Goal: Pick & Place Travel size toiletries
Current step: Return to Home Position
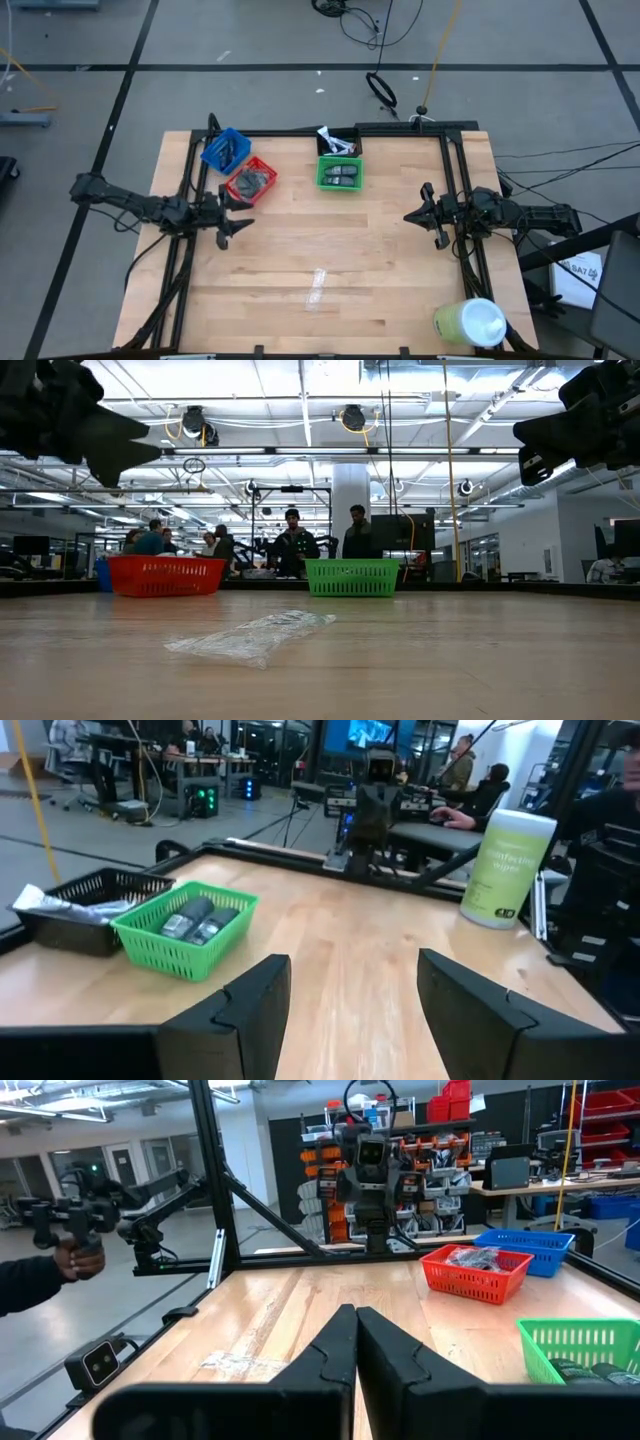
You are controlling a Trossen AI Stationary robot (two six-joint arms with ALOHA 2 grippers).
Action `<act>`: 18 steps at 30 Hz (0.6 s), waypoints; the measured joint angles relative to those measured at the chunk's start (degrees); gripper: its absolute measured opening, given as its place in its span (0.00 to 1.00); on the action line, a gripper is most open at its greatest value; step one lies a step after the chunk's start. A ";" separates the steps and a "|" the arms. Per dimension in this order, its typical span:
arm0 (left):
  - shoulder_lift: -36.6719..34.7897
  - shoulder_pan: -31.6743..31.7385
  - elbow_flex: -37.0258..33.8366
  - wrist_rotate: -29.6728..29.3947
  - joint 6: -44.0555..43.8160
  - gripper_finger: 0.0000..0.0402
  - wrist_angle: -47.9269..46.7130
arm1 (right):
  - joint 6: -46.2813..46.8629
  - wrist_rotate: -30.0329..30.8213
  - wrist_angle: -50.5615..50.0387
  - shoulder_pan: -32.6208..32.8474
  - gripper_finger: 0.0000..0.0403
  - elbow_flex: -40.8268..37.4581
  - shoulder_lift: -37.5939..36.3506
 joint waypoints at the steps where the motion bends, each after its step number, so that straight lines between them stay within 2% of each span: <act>1: -0.29 0.00 -0.38 -0.02 -0.14 0.54 0.00 | 0.01 0.00 -0.02 -0.02 0.00 0.00 0.00; 8: -5.76 0.04 -0.64 -3.68 3.80 0.54 -1.13 | 0.01 0.00 -0.02 -0.02 0.00 0.01 0.00; 14: -16.07 0.04 -0.64 -4.85 3.88 0.54 -11.12 | -0.01 0.00 -0.02 -0.02 0.00 -0.01 0.00; 18: -16.22 0.07 -0.68 -4.95 3.07 0.54 -12.65 | 0.00 0.01 0.01 -0.01 0.00 -0.01 -0.02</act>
